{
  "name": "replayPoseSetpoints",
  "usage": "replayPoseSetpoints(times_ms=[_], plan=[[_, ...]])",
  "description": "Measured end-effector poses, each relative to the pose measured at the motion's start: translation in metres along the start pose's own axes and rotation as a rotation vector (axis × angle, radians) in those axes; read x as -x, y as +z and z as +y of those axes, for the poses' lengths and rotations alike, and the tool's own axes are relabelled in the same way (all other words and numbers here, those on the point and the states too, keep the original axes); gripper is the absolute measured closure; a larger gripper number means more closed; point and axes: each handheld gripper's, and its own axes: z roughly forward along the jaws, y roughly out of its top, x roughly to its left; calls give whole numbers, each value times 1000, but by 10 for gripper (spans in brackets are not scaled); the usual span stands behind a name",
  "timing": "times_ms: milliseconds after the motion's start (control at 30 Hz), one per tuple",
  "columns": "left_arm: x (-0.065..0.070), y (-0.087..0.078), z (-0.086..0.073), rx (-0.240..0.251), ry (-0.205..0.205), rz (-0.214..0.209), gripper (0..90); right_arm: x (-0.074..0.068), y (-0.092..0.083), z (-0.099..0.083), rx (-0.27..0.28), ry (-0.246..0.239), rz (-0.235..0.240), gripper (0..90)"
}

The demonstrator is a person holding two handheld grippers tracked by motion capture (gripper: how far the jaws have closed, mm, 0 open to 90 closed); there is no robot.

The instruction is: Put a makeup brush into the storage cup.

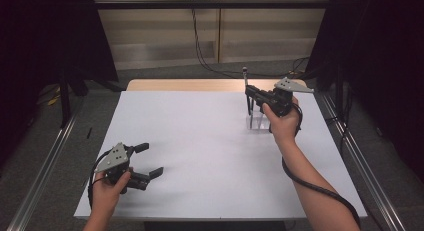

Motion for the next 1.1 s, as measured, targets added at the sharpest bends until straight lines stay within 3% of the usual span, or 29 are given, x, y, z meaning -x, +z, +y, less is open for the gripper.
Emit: replayPoseSetpoints(times_ms=[1100], plan=[[0, 0, 0, -2, 2, 0, 27, 16, 3, 5, 28, 4, -55, 845]])
